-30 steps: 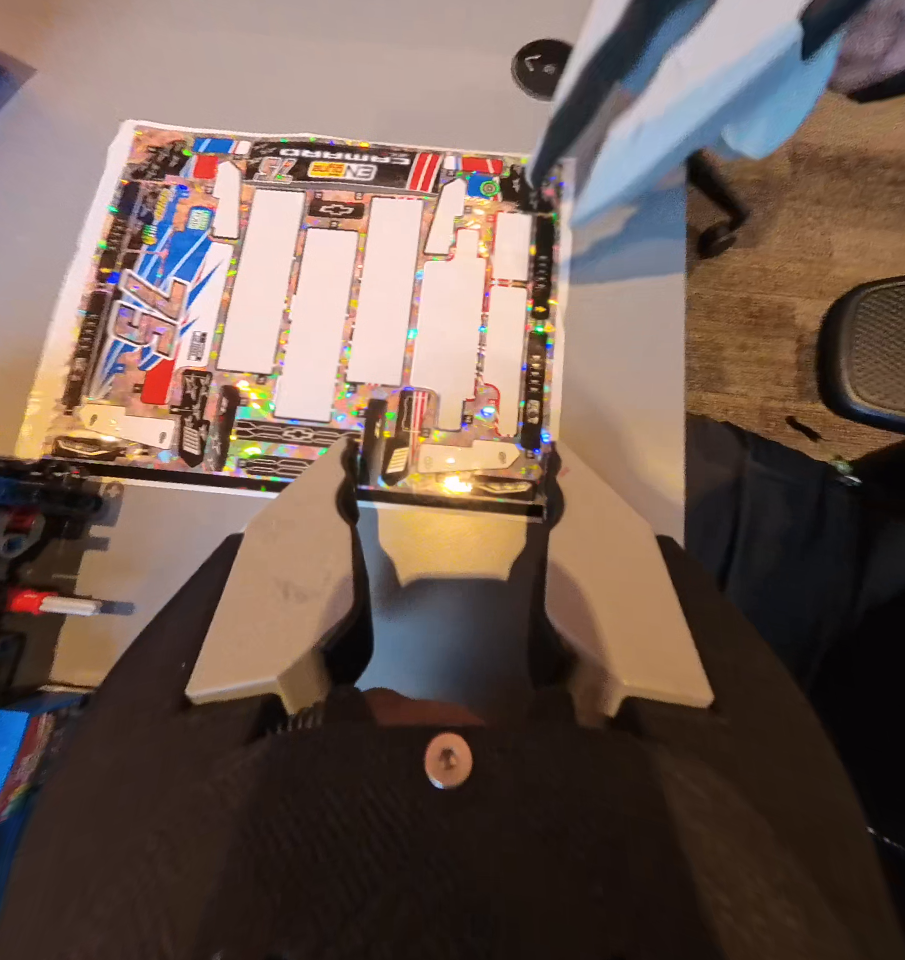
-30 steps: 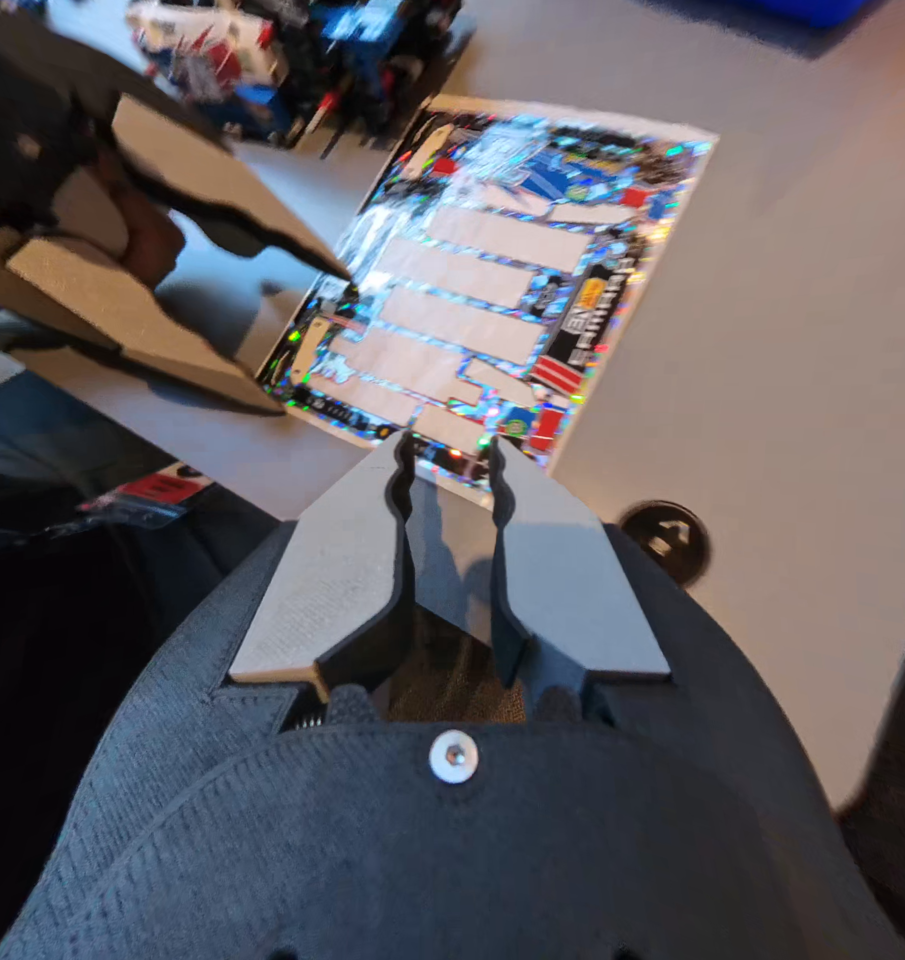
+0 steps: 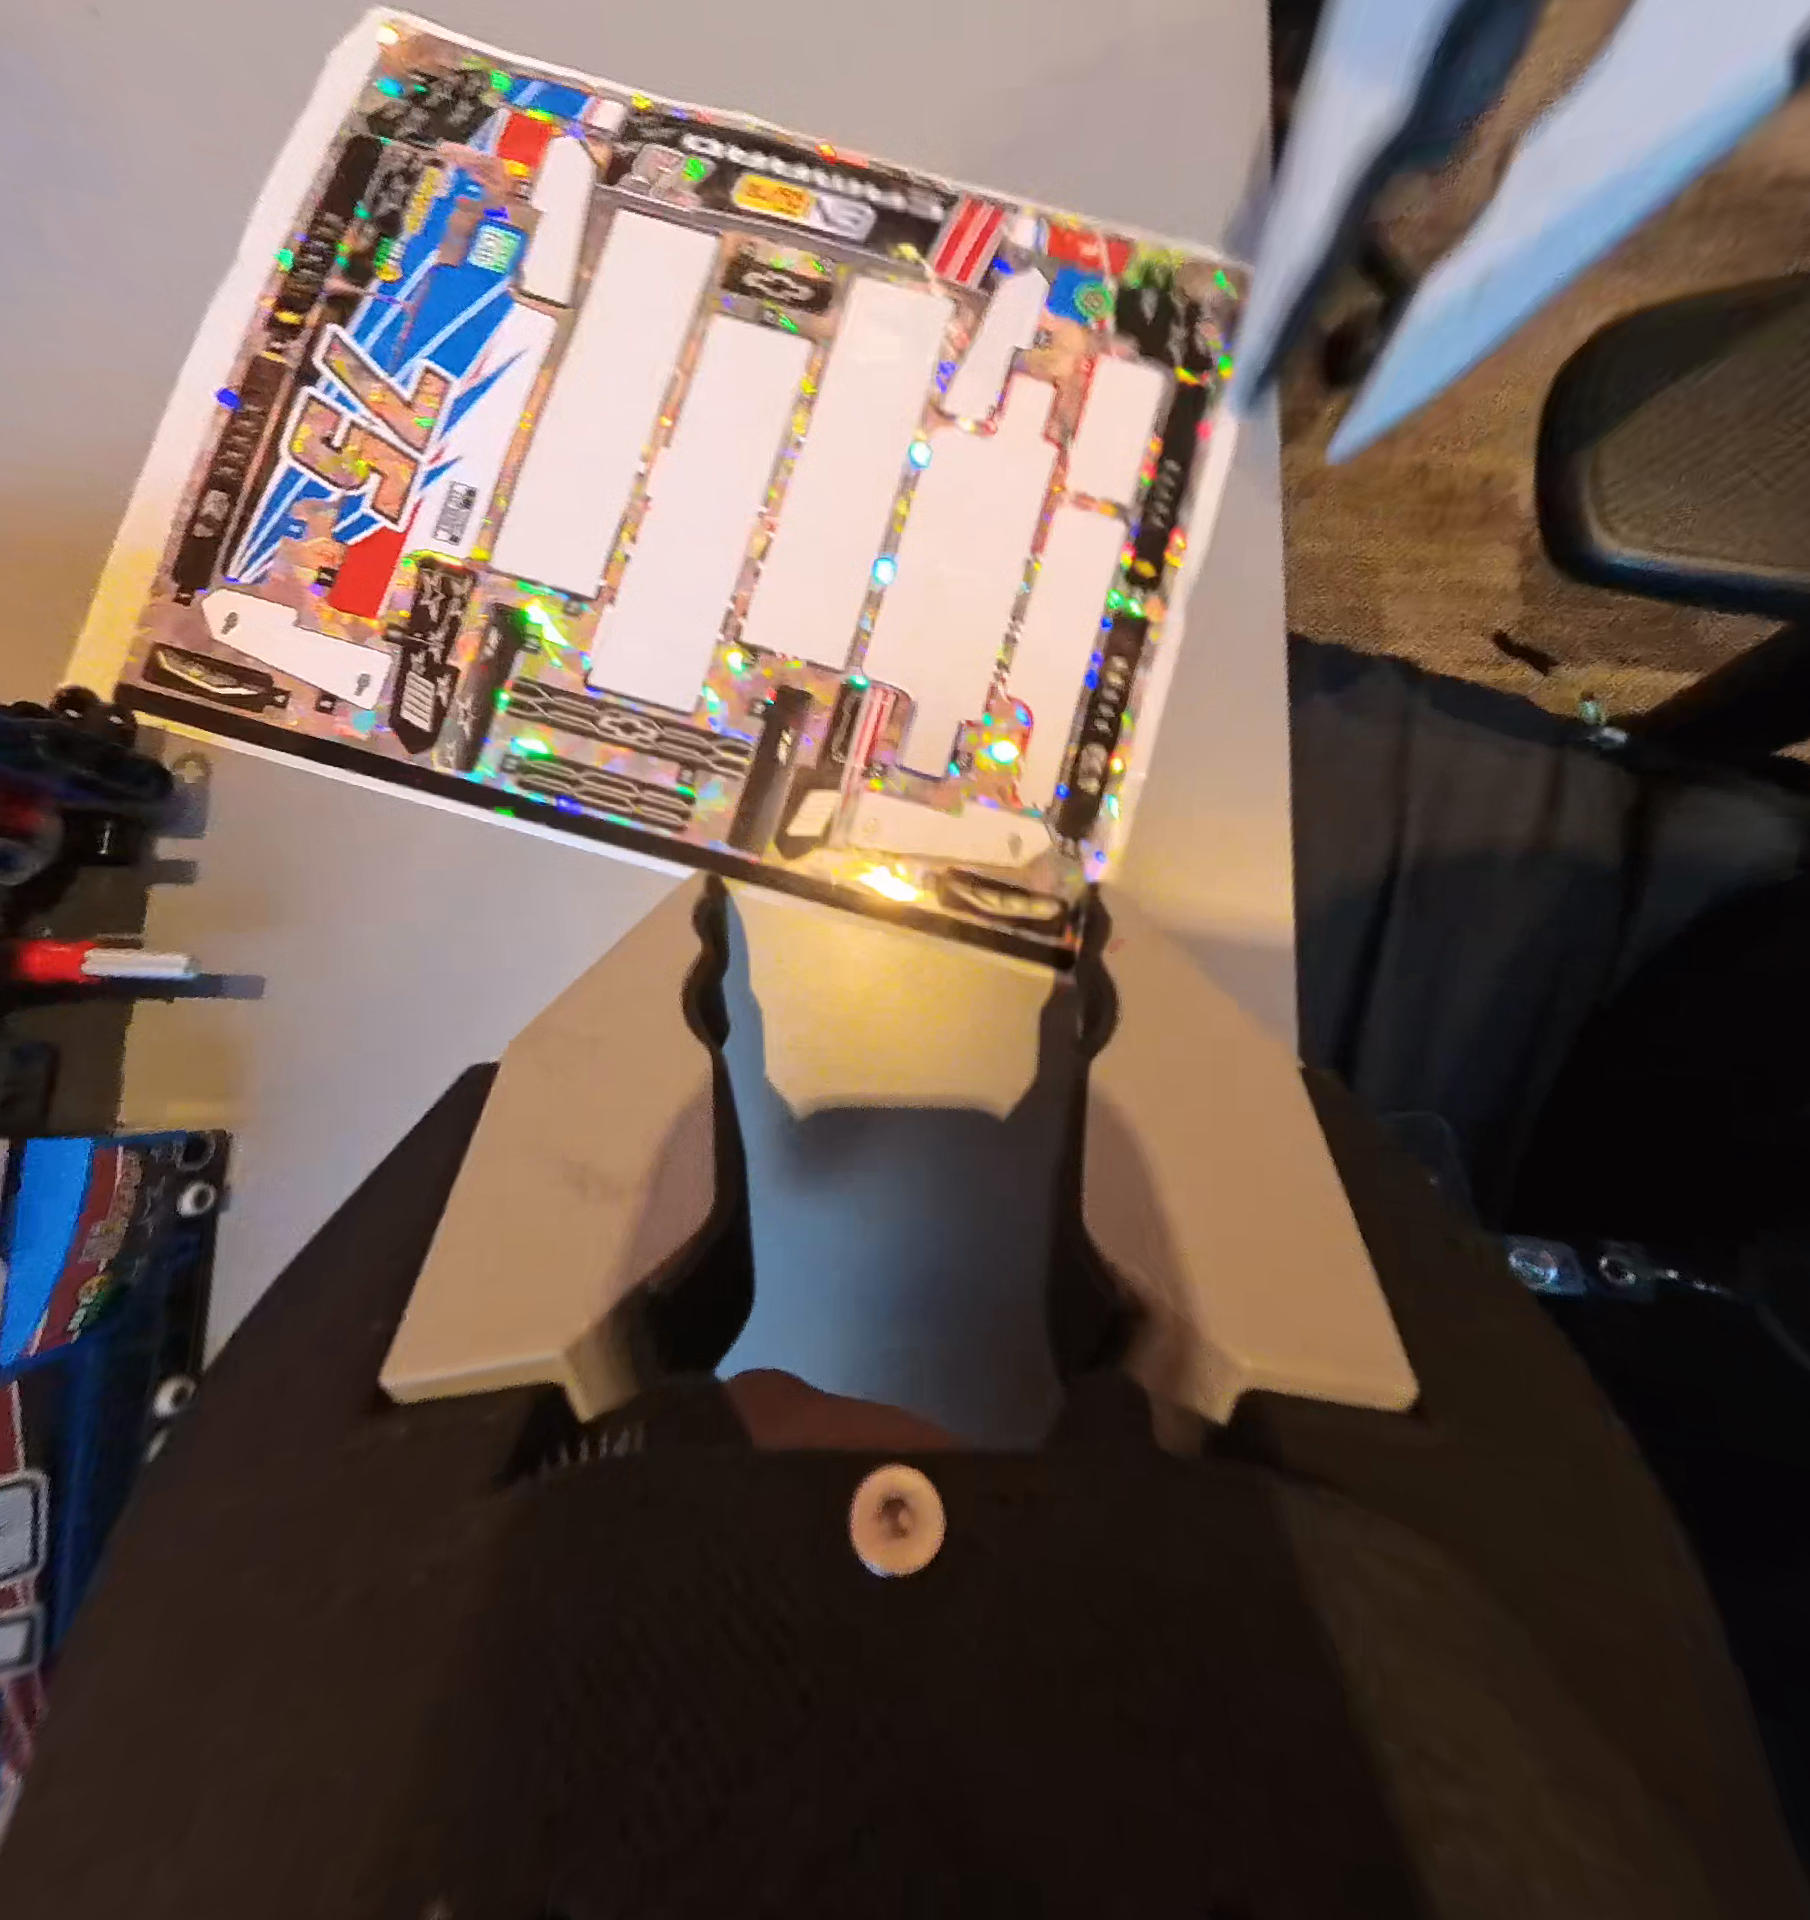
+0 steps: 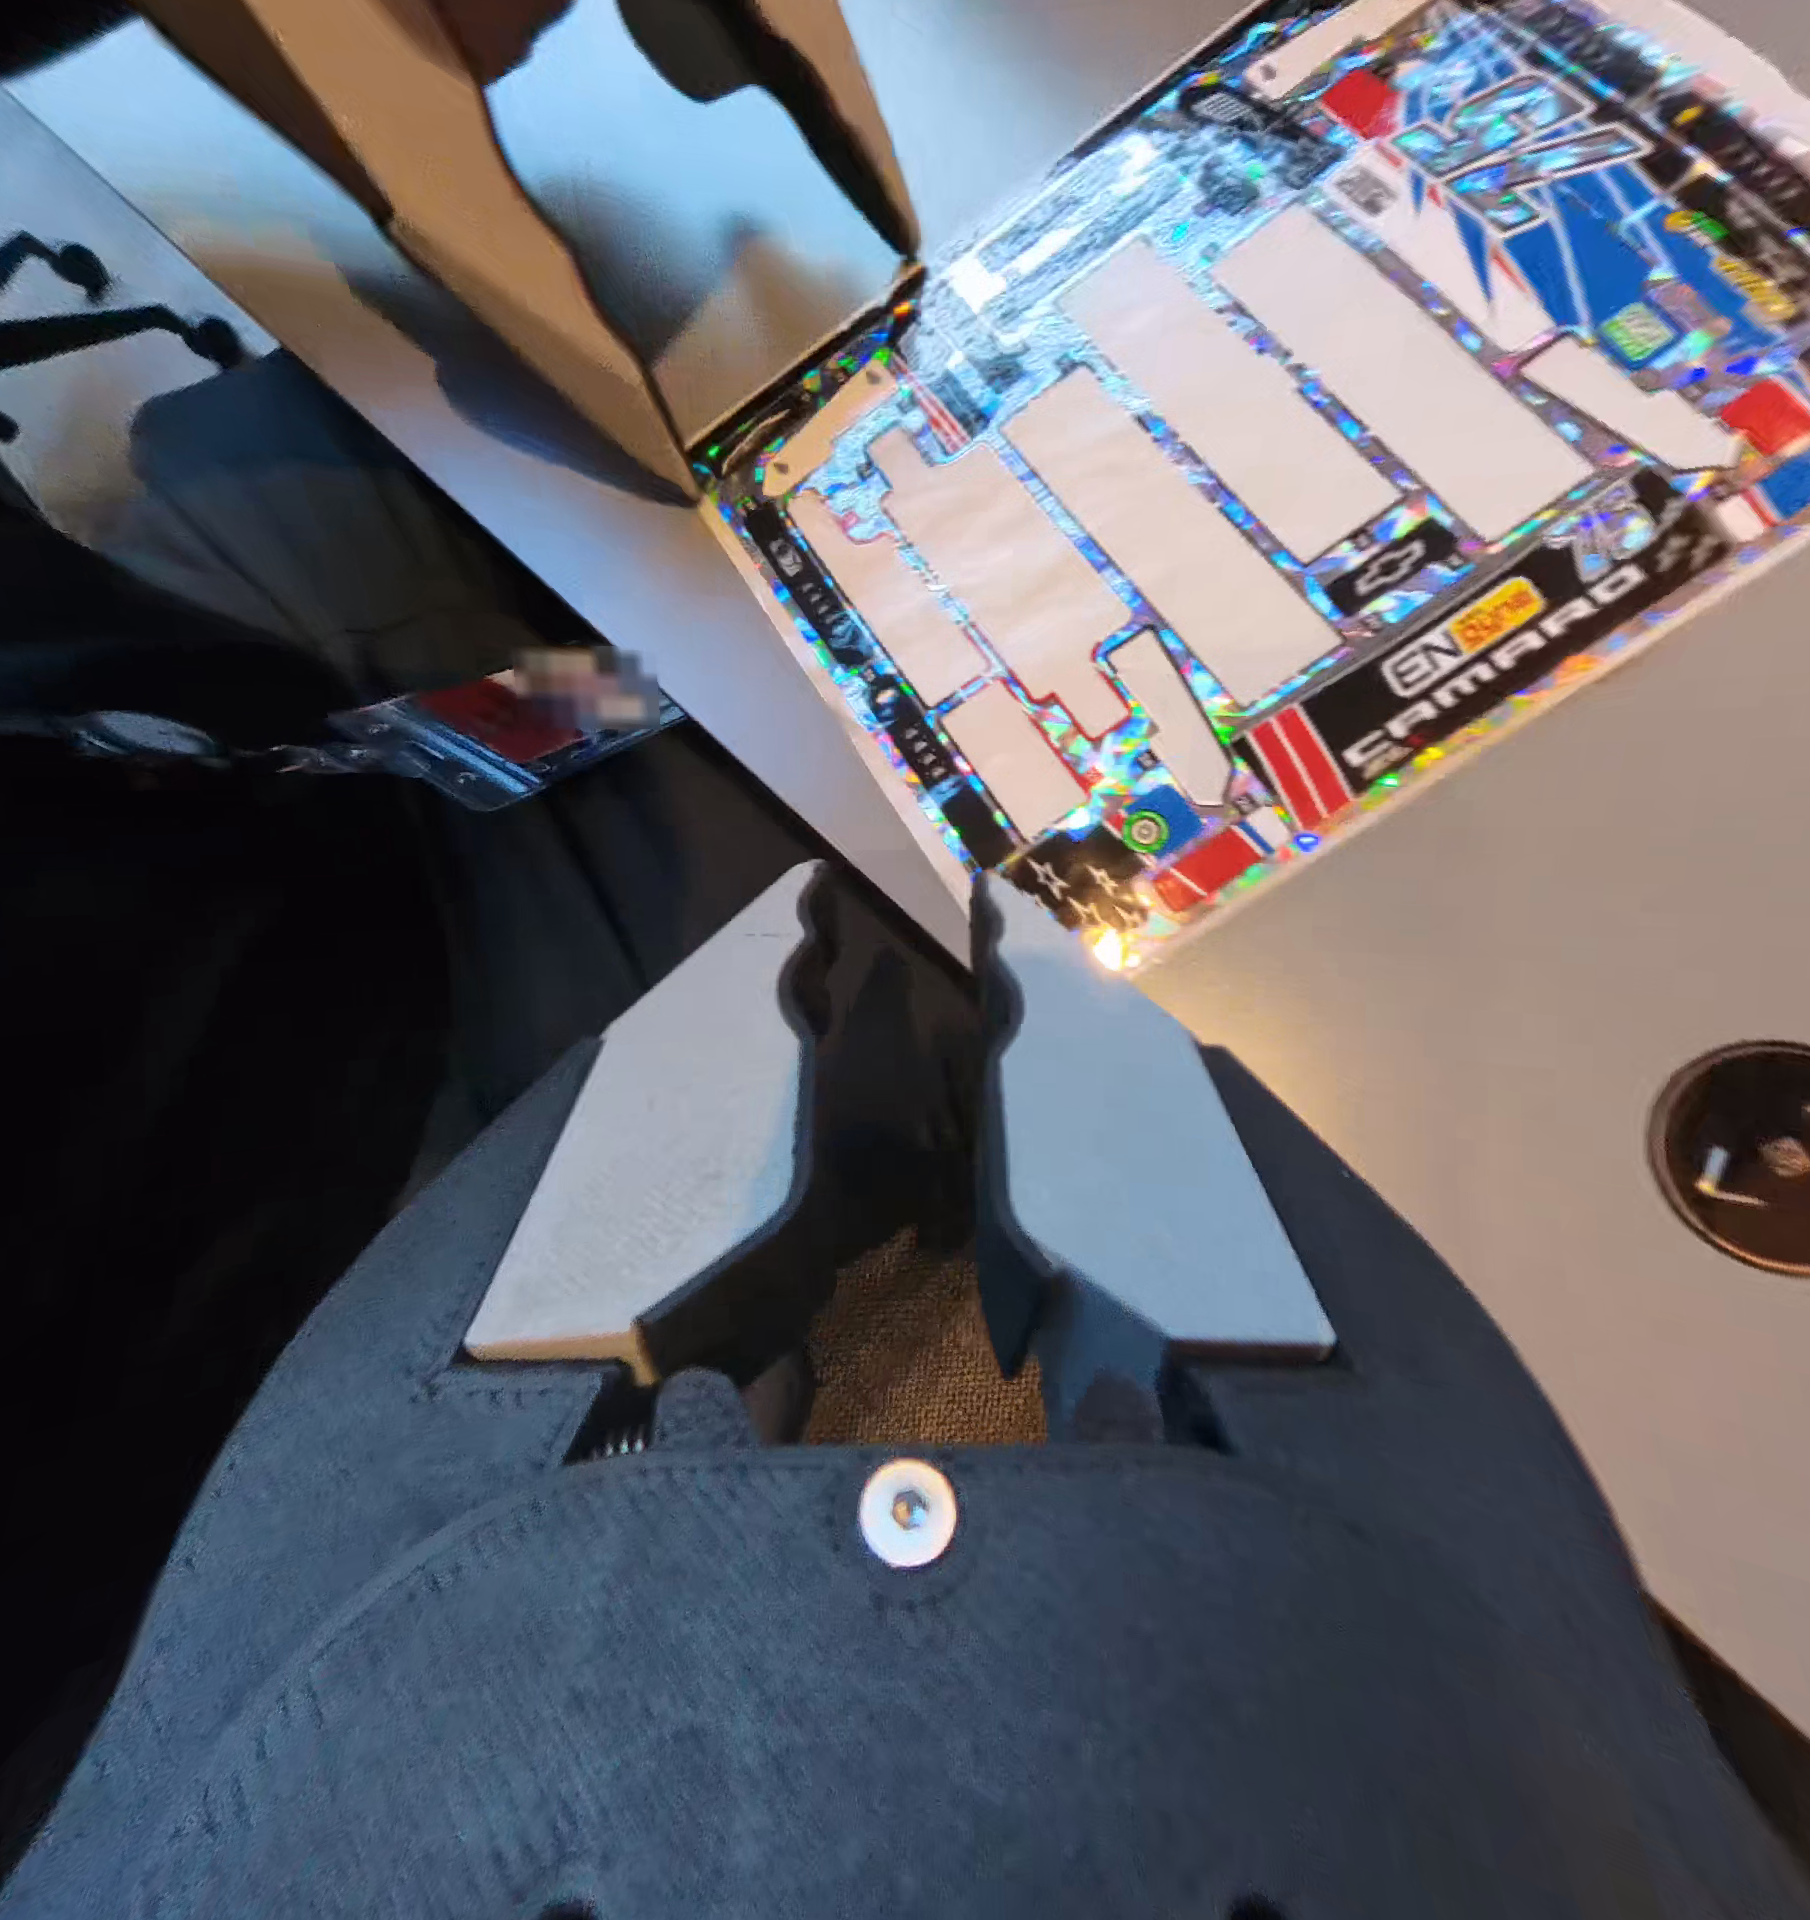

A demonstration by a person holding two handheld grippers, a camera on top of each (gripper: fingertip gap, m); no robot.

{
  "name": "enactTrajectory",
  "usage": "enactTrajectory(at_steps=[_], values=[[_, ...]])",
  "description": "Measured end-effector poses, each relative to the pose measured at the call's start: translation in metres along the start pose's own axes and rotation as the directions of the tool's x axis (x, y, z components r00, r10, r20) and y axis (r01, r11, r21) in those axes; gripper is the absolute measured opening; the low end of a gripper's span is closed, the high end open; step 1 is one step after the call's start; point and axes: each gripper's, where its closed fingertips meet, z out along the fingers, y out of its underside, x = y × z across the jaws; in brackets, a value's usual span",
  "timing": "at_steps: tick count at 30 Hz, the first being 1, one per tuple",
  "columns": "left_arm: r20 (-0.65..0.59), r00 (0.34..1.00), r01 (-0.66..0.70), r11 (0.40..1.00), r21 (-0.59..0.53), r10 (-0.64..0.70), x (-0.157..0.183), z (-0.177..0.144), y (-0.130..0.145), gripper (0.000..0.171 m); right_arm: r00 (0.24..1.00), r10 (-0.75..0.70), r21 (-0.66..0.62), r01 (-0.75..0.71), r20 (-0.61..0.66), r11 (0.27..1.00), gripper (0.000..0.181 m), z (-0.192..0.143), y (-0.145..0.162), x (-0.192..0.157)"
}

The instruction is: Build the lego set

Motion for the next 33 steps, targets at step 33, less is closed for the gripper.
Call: enactTrajectory(at_steps=[33], values=[[-0.082,0.995,0.068,0.995,0.069,-0.062,0.042,-0.02,-0.005,0.072,0.955,-0.297,-0.003,0.297,-0.016,0.955,0.036,-0.013,-0.039,0.005]])
